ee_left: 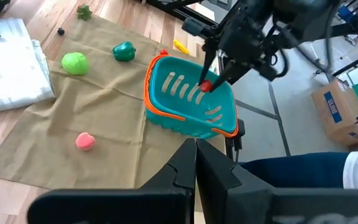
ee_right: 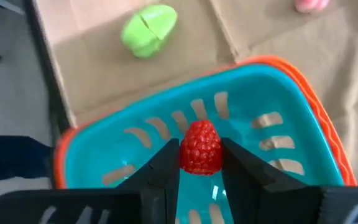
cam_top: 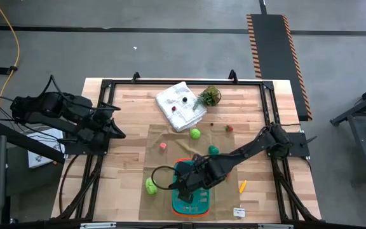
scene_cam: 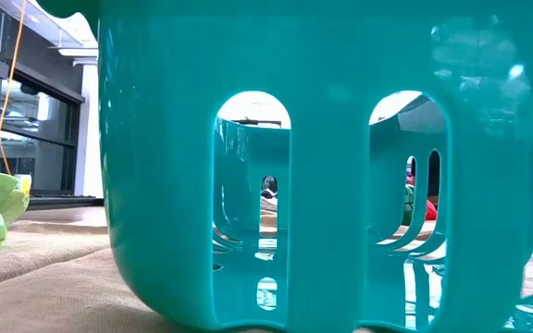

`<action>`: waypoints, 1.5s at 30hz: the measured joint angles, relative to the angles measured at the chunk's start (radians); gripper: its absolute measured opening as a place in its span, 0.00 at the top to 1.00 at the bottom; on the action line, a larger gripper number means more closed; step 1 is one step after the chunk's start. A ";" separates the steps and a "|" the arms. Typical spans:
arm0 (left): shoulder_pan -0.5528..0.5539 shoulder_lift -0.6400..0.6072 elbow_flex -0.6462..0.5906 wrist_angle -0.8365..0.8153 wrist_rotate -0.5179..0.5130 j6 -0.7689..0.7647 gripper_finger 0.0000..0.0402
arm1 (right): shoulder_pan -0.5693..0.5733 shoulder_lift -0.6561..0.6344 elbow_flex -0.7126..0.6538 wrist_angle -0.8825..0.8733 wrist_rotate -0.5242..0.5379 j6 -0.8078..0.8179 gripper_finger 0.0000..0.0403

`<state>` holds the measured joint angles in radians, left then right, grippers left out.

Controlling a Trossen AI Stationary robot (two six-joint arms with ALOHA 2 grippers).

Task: Pick and placing Produce into tupperware
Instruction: Put the red raspberry into the blue bin, then put the black cherry into the blue bin

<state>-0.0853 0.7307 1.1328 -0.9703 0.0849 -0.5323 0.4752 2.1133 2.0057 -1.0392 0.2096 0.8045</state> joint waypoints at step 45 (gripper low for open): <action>0.000 0.000 0.000 -0.036 0.000 -0.024 1.00 | -0.024 -0.018 -0.268 0.194 -0.094 0.028 0.66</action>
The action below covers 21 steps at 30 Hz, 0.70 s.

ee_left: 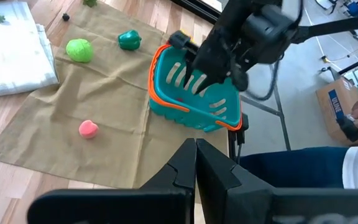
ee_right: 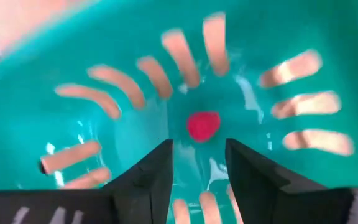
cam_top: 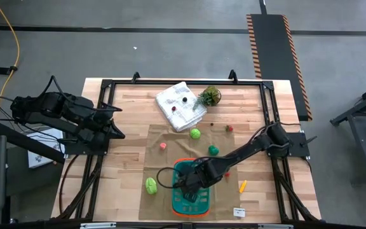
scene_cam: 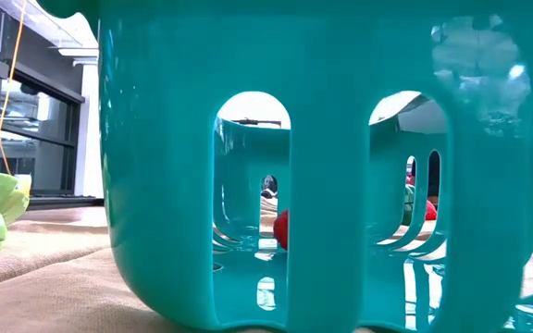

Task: Pick and placing Produce into tupperware
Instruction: Put the black cherry into the blue bin

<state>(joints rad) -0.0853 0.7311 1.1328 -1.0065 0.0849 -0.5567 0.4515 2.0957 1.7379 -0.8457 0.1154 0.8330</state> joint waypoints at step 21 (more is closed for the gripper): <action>0.000 0.000 0.000 0.002 -0.161 0.031 1.00 | -0.026 -0.286 0.044 -0.407 0.474 0.378 0.66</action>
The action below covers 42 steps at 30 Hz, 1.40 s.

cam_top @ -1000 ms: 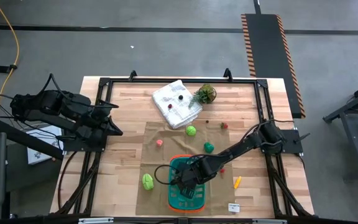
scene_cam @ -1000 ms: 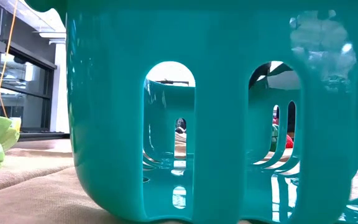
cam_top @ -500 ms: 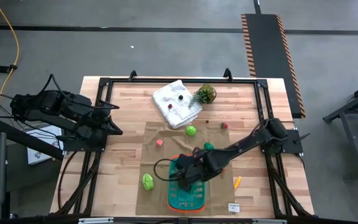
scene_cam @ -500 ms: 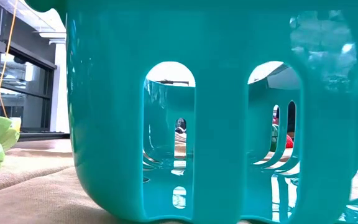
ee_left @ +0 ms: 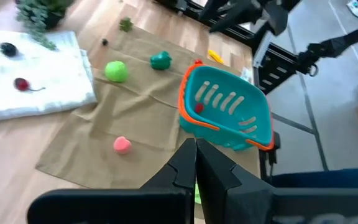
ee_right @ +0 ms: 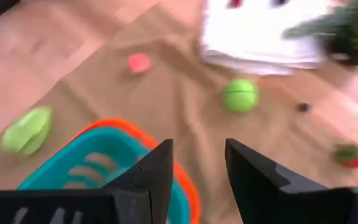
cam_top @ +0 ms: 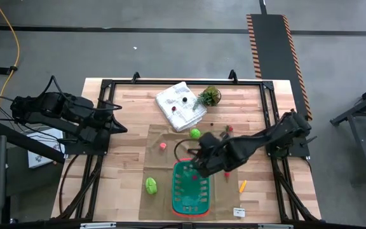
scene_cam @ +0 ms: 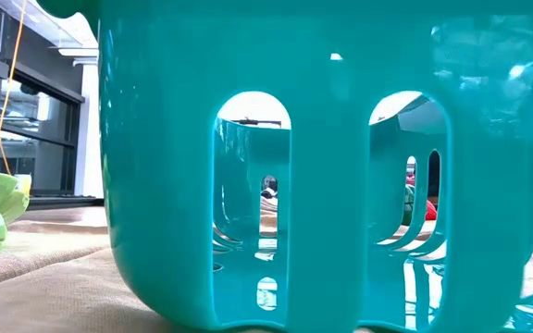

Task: Pick and placing Produce into tupperware
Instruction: Put the black cherry into the blue bin

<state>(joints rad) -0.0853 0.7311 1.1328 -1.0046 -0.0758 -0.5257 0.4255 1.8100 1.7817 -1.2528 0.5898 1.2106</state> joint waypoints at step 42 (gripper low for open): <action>0.784 0.498 0.000 0.516 0.485 0.567 1.00 | -0.593 -0.660 -0.789 0.501 -0.373 -0.479 0.66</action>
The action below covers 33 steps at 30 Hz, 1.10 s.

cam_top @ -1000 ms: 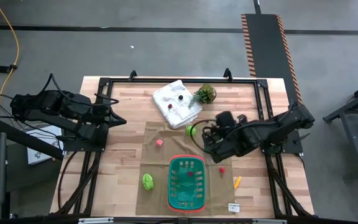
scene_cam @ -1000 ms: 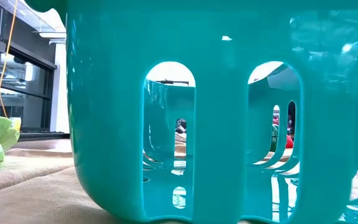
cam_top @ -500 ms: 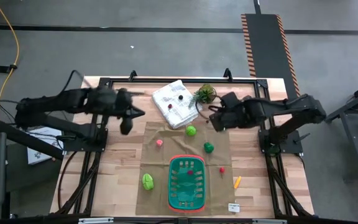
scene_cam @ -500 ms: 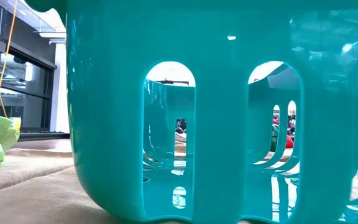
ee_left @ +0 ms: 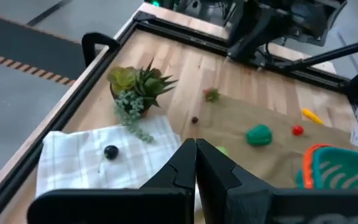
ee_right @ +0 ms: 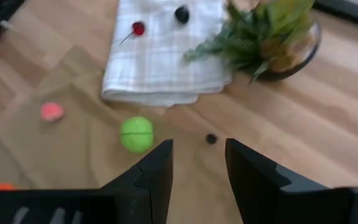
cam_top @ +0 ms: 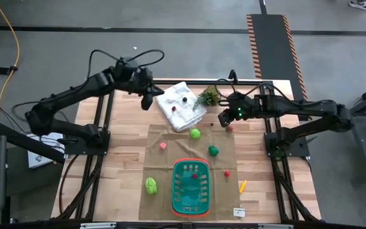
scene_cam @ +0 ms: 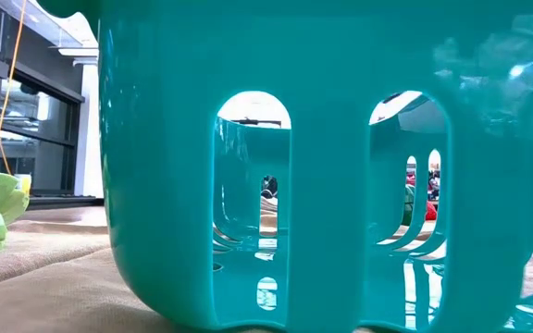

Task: Pick and placing Produce into tupperware
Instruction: Put the black cherry into the blue bin

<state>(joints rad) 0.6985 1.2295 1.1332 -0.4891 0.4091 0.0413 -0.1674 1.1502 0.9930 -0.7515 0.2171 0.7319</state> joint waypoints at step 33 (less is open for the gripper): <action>0.172 0.615 0.262 -0.005 0.040 0.324 0.59 | -0.157 -0.013 -0.095 0.130 -0.084 0.053 0.66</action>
<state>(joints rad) 0.8703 1.8442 1.3955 -0.4936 0.4488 0.3651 -0.3245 1.1370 0.8982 -0.6212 0.1333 0.7853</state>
